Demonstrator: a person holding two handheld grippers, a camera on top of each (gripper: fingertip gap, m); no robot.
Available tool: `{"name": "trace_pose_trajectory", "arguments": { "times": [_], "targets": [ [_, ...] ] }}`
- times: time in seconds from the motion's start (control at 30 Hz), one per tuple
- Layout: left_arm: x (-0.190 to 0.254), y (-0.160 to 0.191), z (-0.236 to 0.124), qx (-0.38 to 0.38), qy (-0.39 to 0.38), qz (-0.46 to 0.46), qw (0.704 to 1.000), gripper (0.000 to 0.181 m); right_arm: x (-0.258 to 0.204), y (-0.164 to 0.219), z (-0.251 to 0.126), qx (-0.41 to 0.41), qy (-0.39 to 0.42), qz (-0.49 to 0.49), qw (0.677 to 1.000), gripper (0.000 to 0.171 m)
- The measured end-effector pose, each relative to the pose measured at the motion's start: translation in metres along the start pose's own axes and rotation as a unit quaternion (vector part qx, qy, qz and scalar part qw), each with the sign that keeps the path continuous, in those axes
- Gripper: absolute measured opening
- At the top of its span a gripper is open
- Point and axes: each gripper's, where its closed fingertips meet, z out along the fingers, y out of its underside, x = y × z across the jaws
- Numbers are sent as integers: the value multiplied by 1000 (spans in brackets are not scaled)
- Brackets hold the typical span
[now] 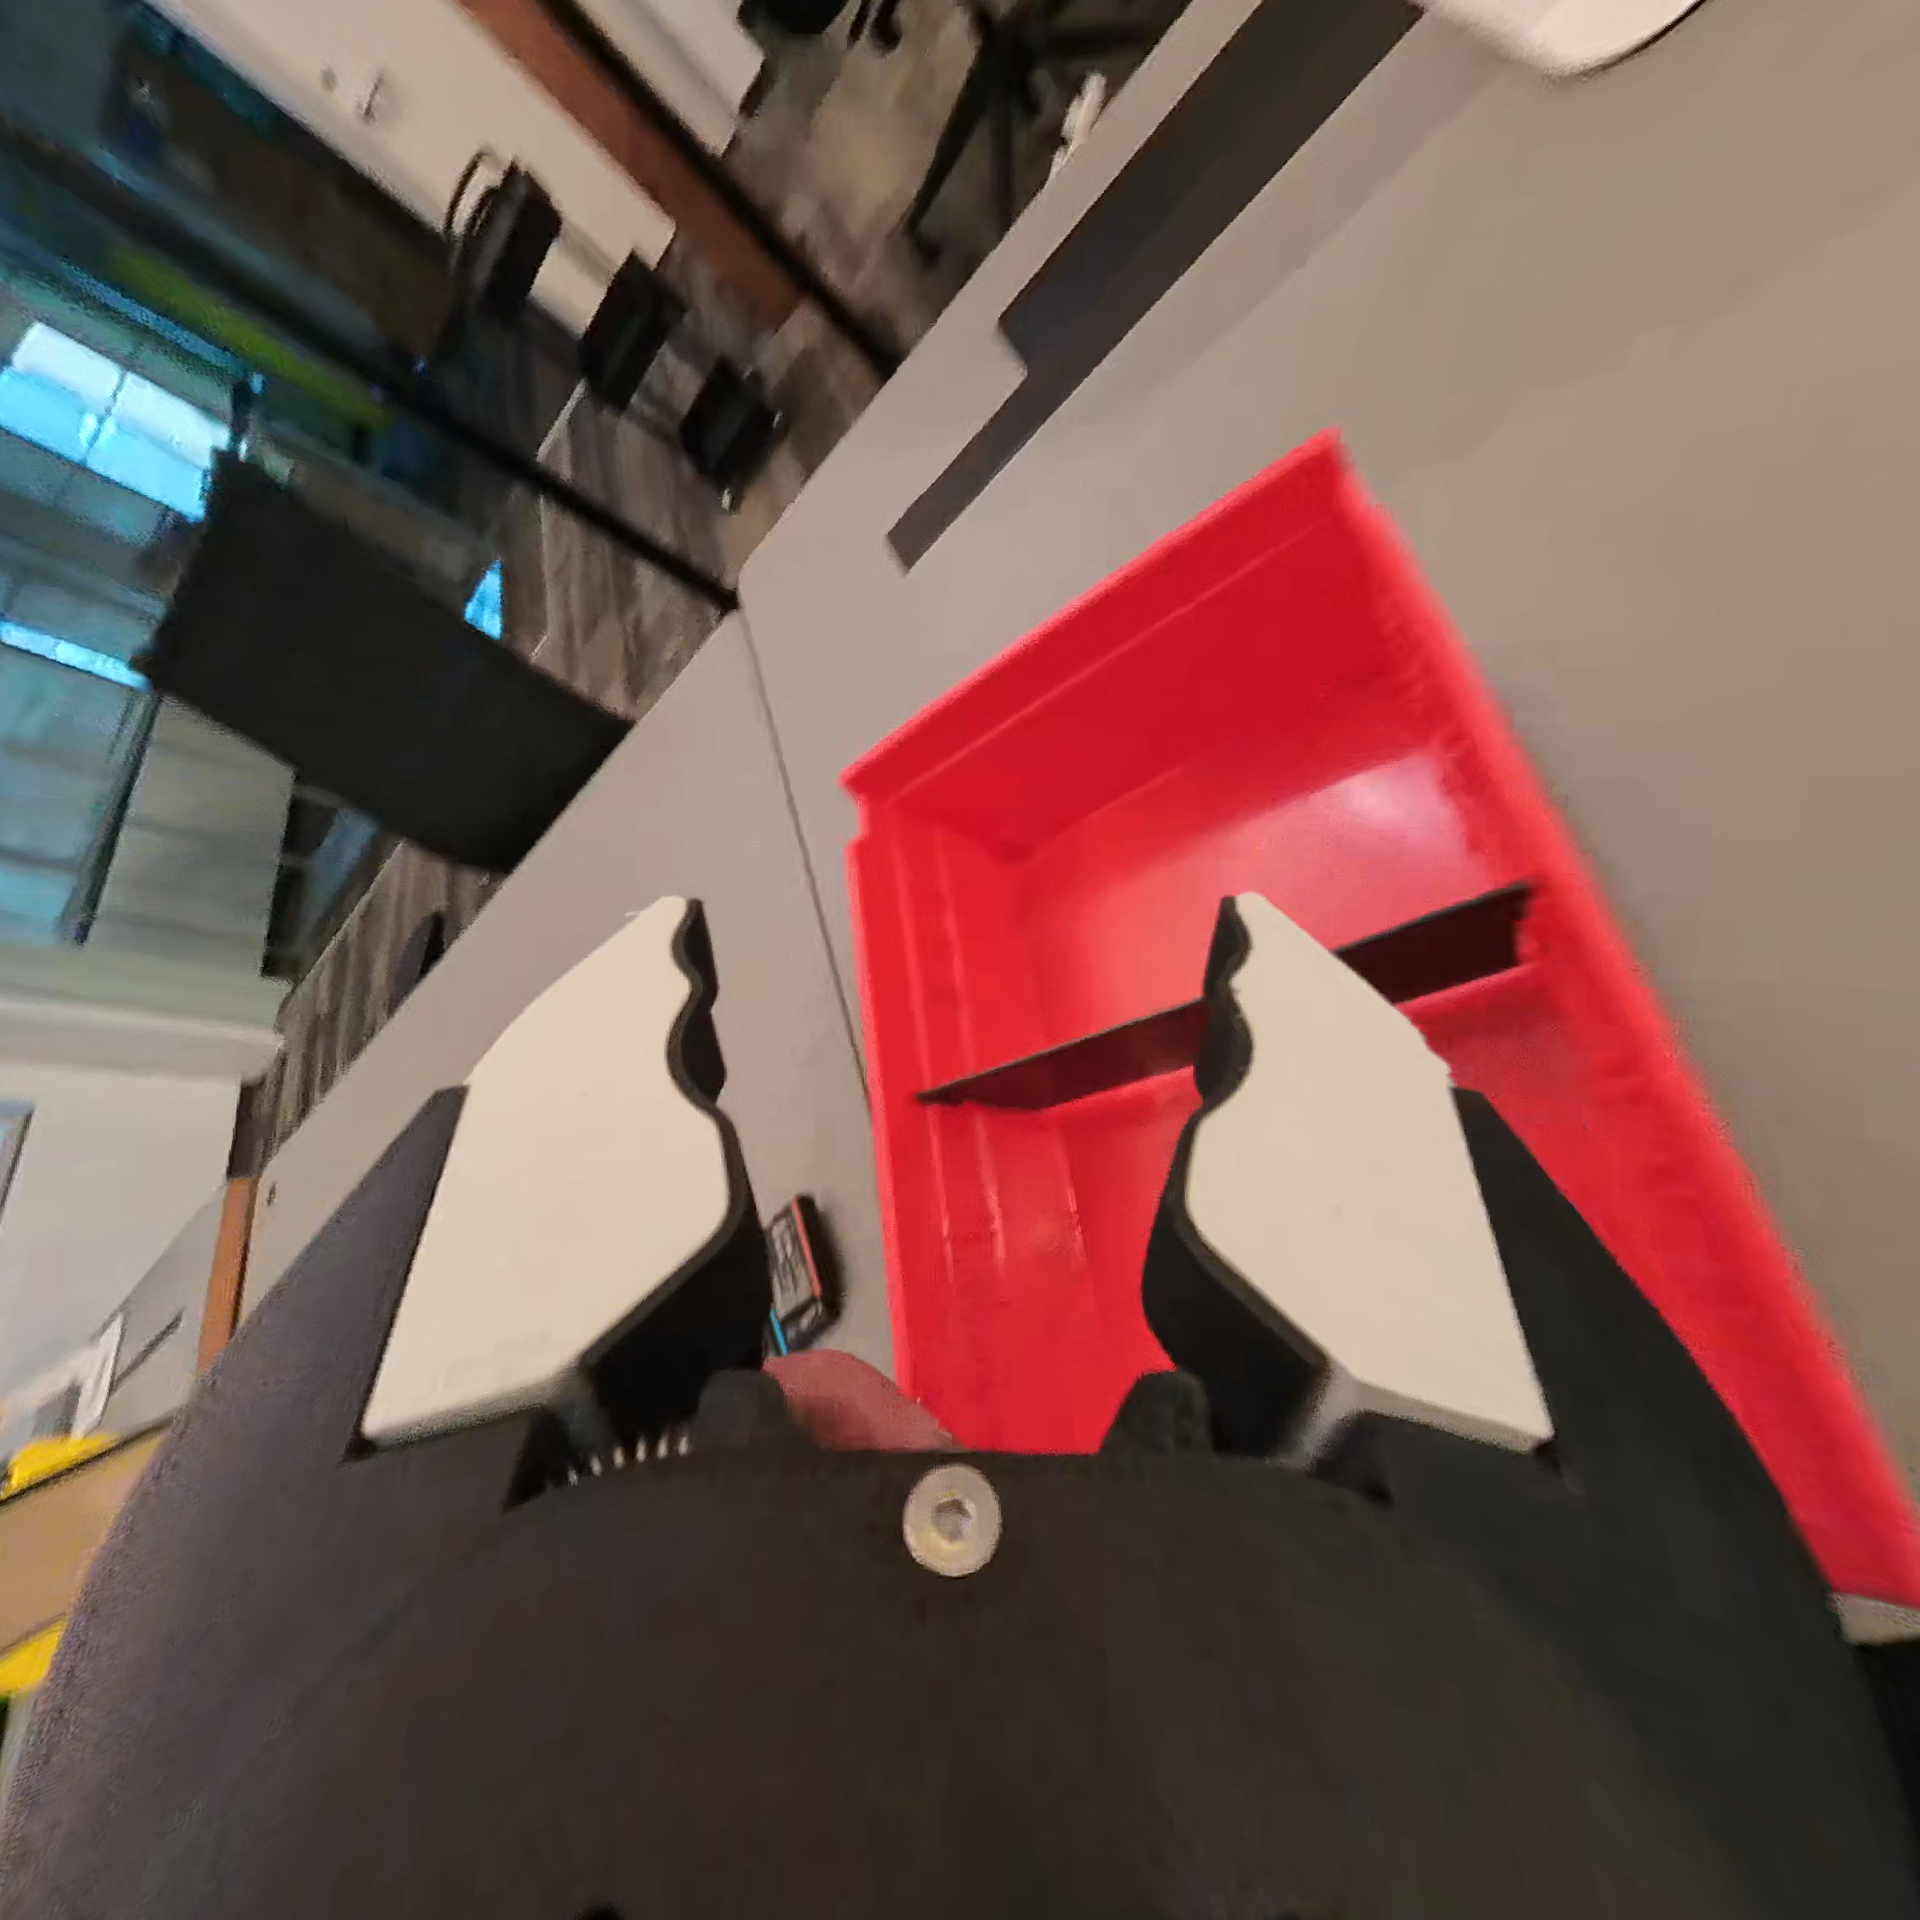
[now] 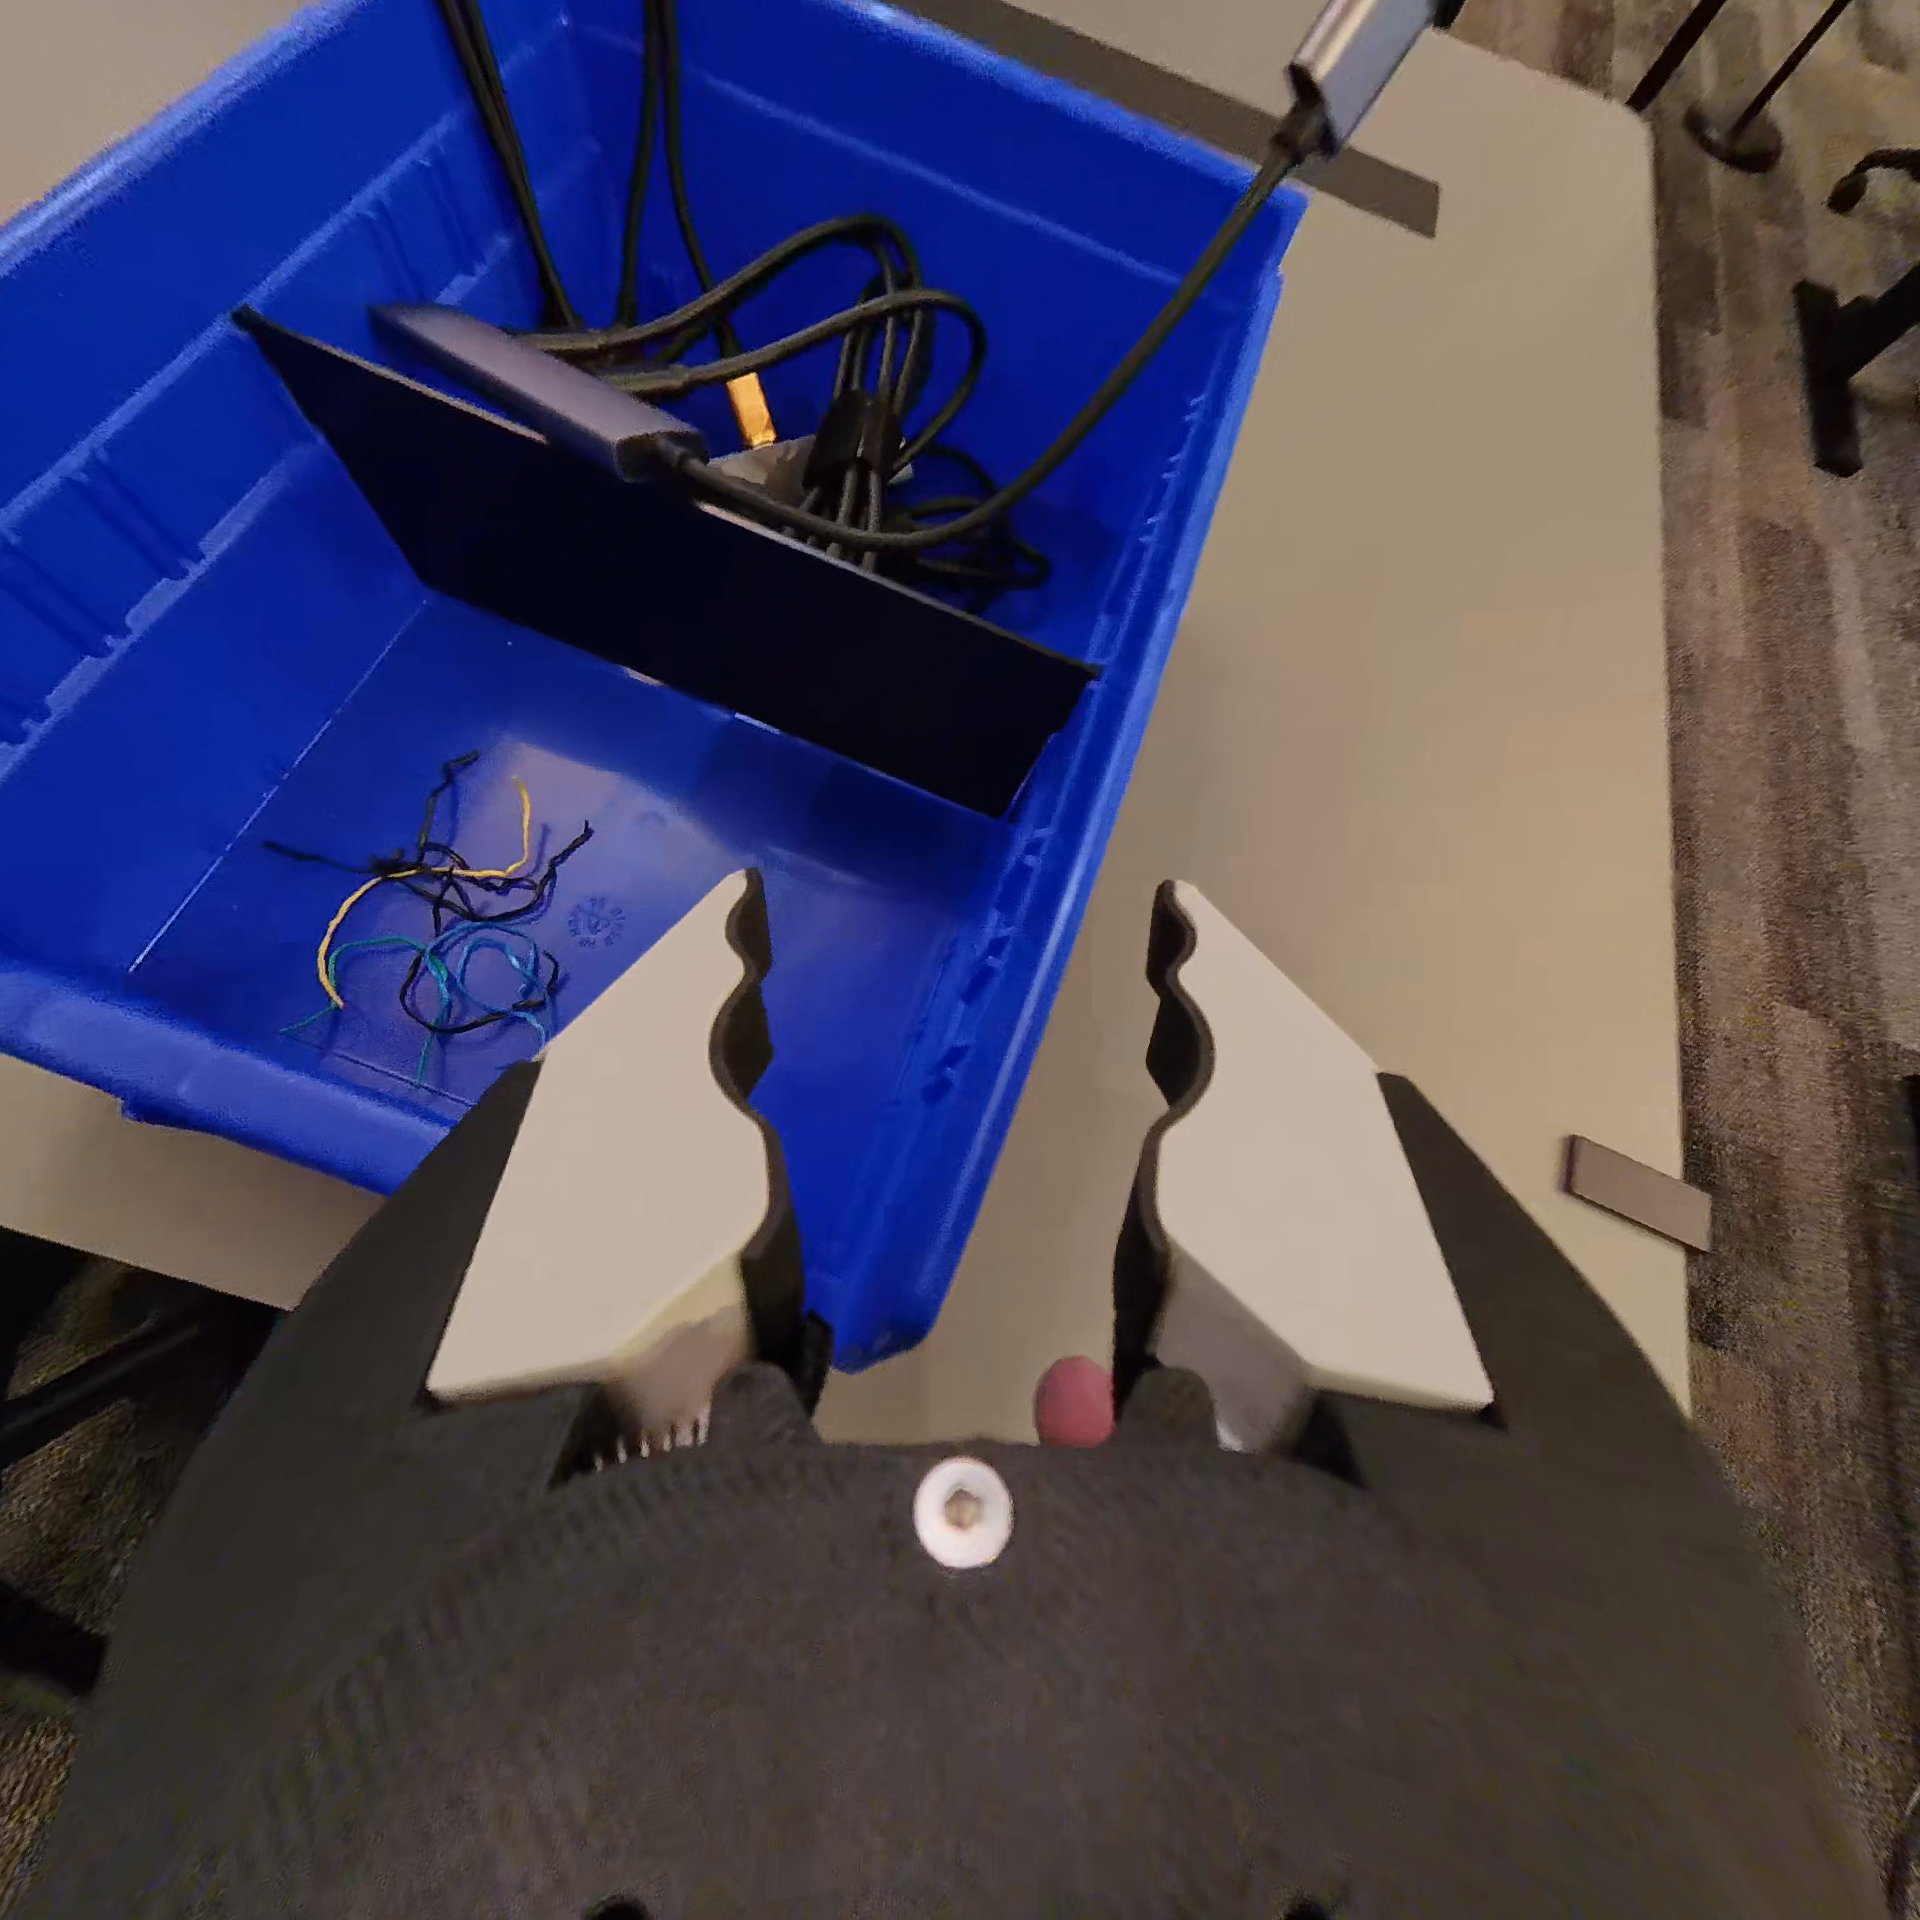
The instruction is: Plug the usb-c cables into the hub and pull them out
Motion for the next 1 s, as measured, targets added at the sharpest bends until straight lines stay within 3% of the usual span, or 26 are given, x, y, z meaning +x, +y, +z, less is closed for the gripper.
{"name": "trace_pose_trajectory", "arguments": {
  "times": [0.17, 0.27, 0.6, 1.0],
  "targets": [
    [-38, 71, 25, -85, -71, -14, 994, 99, -10, 7, 16, -25, -1, -16, 1000, 72],
    [-44, 90, 32, -96, -90, -26, 991, 101, -8, 6, 19, -33, 11, -24, 999, 69],
    [-44, 112, 43, -117, -110, -2, 987, 98, 7, 6, 30, -68, 65, -58, 994, 61],
    [-45, 127, 50, -130, -111, -5, 985, 100, 1, -3, 39, -63, 55, -66, 994, 59]
  ]
}}
